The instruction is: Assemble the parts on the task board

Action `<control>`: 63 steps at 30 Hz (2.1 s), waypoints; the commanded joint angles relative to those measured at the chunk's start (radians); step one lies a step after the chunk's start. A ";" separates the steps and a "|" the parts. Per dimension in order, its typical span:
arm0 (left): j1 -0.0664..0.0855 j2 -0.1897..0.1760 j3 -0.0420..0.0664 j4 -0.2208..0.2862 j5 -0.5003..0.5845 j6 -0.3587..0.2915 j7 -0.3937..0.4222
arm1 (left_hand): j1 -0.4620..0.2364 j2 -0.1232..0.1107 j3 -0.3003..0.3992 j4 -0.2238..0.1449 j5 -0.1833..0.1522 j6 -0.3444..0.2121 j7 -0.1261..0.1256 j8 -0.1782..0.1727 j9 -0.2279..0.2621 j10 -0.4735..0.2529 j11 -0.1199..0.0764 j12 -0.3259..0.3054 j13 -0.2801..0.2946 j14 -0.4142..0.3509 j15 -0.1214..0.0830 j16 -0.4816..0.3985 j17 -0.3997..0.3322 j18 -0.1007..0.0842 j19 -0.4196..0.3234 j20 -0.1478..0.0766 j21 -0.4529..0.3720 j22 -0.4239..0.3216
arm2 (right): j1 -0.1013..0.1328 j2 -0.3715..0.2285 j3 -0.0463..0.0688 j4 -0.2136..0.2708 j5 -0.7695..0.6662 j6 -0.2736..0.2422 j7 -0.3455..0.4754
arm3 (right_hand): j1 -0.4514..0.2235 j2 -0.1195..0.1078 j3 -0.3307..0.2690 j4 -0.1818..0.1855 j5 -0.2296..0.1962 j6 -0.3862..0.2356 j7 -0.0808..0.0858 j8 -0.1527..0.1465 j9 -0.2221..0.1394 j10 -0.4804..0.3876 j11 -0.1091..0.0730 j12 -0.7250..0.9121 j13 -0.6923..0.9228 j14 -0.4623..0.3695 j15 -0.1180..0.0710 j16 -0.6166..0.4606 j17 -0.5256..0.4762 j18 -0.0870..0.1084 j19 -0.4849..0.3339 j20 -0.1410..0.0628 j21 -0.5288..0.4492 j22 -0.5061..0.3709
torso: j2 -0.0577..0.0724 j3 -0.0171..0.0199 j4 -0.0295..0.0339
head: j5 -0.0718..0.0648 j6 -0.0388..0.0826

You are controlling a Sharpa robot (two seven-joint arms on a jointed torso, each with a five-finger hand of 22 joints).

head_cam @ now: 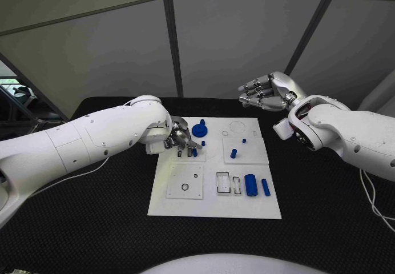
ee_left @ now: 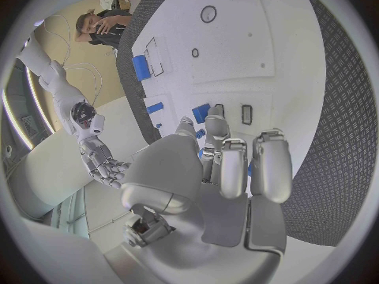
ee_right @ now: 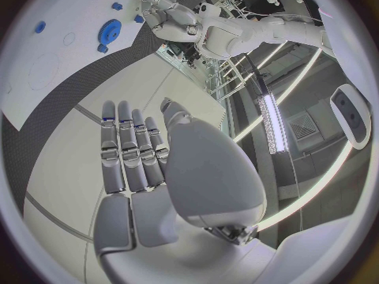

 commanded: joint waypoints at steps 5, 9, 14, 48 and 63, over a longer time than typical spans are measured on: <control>0.001 0.007 0.000 -0.005 -0.006 0.018 -0.006 | 0.028 0.003 0.017 -0.018 0.003 -0.005 -0.002 0.005 0.012 0.008 -0.001 -0.003 0.001 0.081 -0.008 0.001 0.191 -0.079 0.017 -0.005 0.007 0.003 | 0.002 0.002 0.001 0.000 -0.002 0.010 0.006 | -0.010 0.002 -0.001 -0.002 0.006 0.001 0.008 -0.001 0.002 -0.009 0.001 0.003 -0.001 0.001 0.004 -0.004 -0.001 0.004 0.001 0.004 -0.006 -0.001 | 0.001 -0.0008 0.0000 | -0.002 -0.004; 0.001 0.009 0.000 -0.006 -0.006 0.021 -0.006 | 0.038 0.004 0.027 -0.026 0.003 -0.006 -0.004 0.005 0.018 0.008 -0.002 -0.003 0.002 0.081 -0.009 0.001 0.191 -0.079 0.017 -0.005 0.007 0.003 | 0.002 0.003 0.001 0.000 -0.002 0.013 0.005 | -0.011 0.004 -0.001 -0.002 0.007 0.001 0.009 -0.001 0.002 -0.010 0.001 0.004 -0.002 0.000 0.005 -0.004 -0.003 0.004 0.001 0.004 -0.009 -0.002 | 0.001 -0.0003 0.0005 | -0.002 -0.005; 0.001 0.011 0.000 -0.007 -0.010 0.026 -0.006 | 0.063 0.006 0.051 -0.046 0.003 -0.010 -0.006 0.005 0.029 0.008 -0.004 -0.005 0.002 0.081 -0.011 0.001 0.192 -0.078 0.017 -0.007 0.006 0.004 | 0.002 0.004 0.001 0.001 -0.002 0.017 0.004 | -0.012 0.004 -0.001 -0.002 0.007 0.001 0.009 -0.001 0.002 -0.010 0.001 0.004 -0.002 0.000 0.005 -0.004 -0.003 0.004 0.001 0.004 -0.009 -0.003 | 0.001 -0.0006 0.0008 | -0.006 -0.005; 0.000 -0.057 0.000 0.070 -0.030 -0.098 0.028 | -0.058 -0.203 0.830 -0.247 0.097 -0.035 -0.006 0.030 0.167 0.007 -0.008 -0.103 -0.074 0.082 -0.014 -0.001 0.195 -0.077 0.016 -0.009 -0.006 0.011 | 0.002 0.001 0.001 -0.013 -0.014 0.036 -0.001 | -0.012 0.011 0.003 -0.009 0.031 0.000 0.011 -0.001 0.002 -0.016 0.003 0.006 -0.003 -0.004 0.006 -0.003 -0.011 0.004 0.003 0.006 -0.021 -0.011 | 0.001 -0.0011 0.0026 | -0.001 -0.017; -0.013 -0.116 -0.001 0.170 -0.083 -0.222 0.008 | -0.098 -0.220 0.883 -0.274 0.140 -0.034 -0.011 0.053 0.199 0.025 -0.013 -0.092 -0.064 0.082 -0.018 -0.001 0.196 -0.080 0.023 -0.014 0.001 0.026 | 0.002 -0.001 0.001 -0.015 -0.029 0.037 -0.001 | -0.015 0.010 0.003 -0.009 0.034 0.000 0.012 -0.001 0.002 -0.017 0.003 0.007 -0.003 -0.005 0.007 -0.002 -0.013 0.004 0.004 0.006 -0.023 -0.012 | 0.001 0.0008 0.0019 | 0.007 -0.022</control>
